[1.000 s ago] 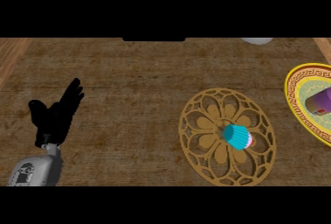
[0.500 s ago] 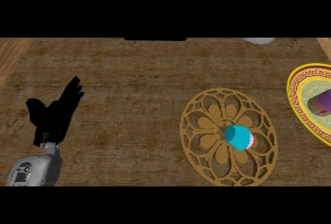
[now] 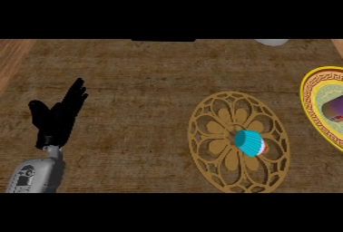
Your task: Pick the can from the placemat and place it in the plate
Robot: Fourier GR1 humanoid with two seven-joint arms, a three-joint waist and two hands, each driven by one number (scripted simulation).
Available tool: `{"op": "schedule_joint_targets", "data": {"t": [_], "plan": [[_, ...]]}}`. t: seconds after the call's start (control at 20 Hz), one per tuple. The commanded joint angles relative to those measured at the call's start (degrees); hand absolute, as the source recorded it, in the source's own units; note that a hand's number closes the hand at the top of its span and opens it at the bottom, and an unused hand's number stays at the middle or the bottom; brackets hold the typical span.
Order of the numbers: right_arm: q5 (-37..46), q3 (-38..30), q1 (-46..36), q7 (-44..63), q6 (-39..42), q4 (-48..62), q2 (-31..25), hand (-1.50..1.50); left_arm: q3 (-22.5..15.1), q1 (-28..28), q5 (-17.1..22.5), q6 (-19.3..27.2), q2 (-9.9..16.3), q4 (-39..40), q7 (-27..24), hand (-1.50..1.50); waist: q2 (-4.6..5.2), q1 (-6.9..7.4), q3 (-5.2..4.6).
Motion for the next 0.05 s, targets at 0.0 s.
{"op": "schedule_joint_targets", "data": {"t": [0.0], "plan": [[0.23,0.61,1.43,-7.98,8.77,2.18,-1.91,-1.5,0.55,0.38,1.0,-1.05,0.03,1.31,-0.97,0.0,0.27,0.29,0.08]]}}
